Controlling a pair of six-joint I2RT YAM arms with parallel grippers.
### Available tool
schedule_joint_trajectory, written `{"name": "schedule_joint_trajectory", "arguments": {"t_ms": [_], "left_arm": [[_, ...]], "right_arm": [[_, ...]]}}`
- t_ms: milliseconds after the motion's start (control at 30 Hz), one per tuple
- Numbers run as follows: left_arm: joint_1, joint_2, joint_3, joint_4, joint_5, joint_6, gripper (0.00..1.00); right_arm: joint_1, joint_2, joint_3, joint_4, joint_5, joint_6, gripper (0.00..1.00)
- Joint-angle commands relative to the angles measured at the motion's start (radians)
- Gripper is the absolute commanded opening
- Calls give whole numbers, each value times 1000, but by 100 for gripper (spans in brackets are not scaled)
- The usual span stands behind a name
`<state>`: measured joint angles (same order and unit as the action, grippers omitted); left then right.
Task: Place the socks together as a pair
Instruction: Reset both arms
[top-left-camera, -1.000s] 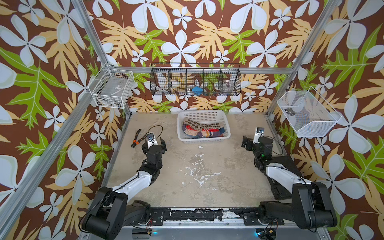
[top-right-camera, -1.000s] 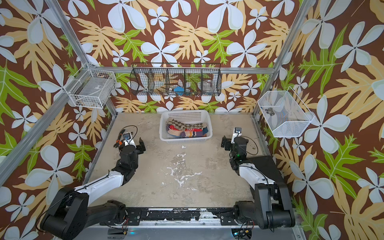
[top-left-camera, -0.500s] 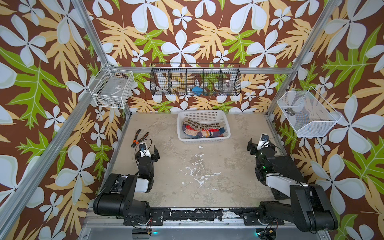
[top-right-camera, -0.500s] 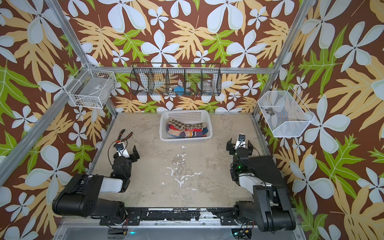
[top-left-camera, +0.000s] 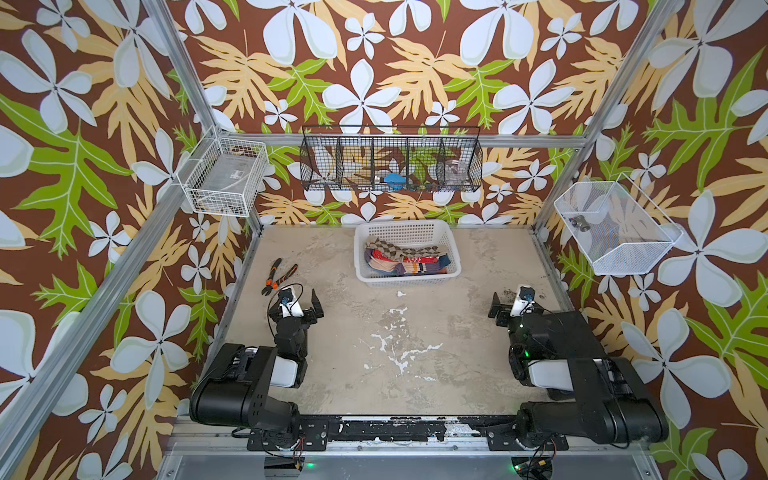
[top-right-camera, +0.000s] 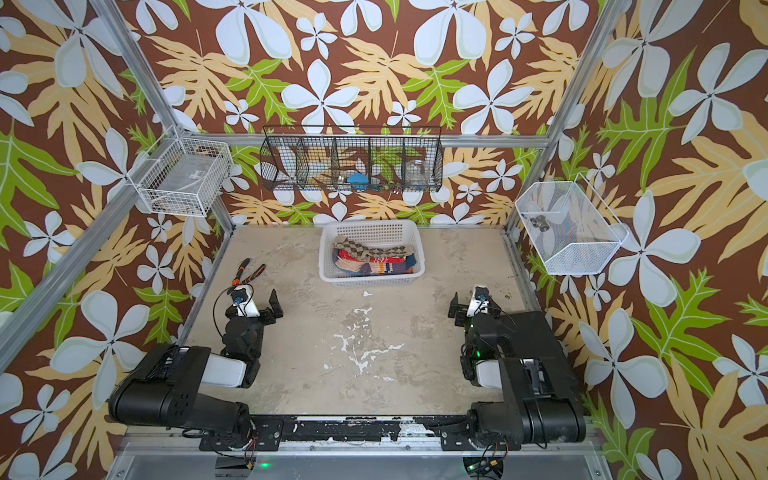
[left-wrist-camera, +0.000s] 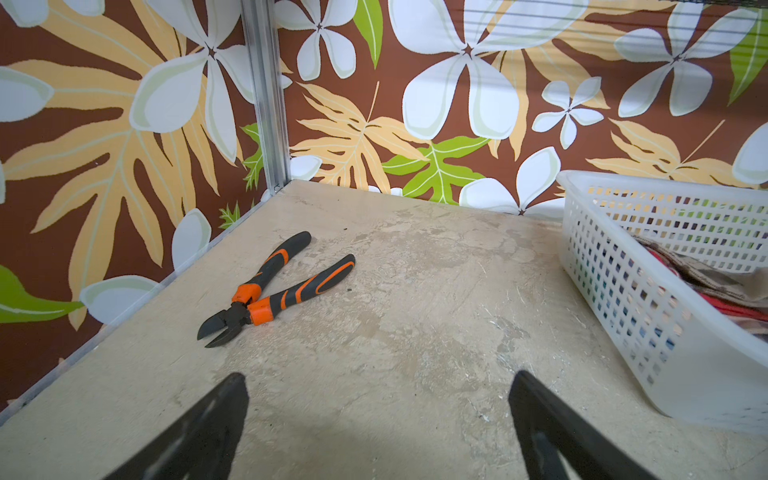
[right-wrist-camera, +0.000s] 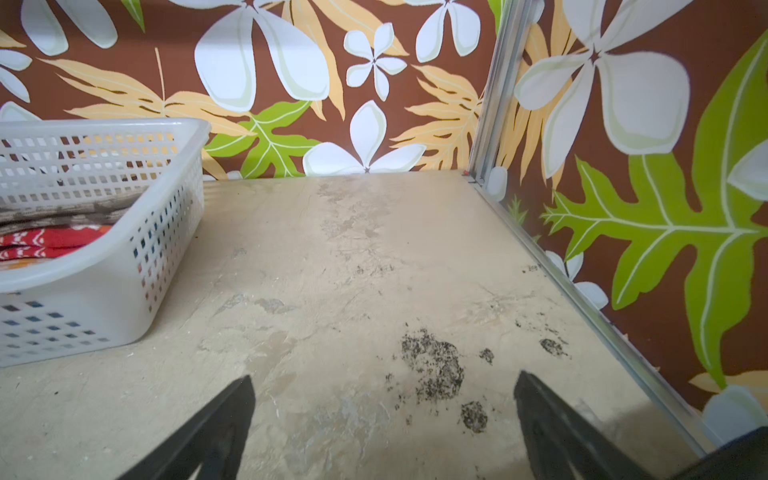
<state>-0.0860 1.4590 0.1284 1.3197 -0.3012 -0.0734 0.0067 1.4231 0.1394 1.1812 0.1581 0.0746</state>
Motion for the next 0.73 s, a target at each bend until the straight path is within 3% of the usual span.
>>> {"name": "schedule_joint_trajectory", "arguments": {"t_ms": [0,100,333,700], "left_arm": [[1,0,4,26,7,6,100],[-1,0,4,26,6,7,100],[-11,3,5,28,-18,15,100],[-12,1,5,27,-18,15,100]], "right_arm": [[0,53,13,150,-19,13,100],[0,88,-20,246,-31,6,100],[3,82,4,199,-20,5,100],[4,84,22,169,-112,-28,100]]}}
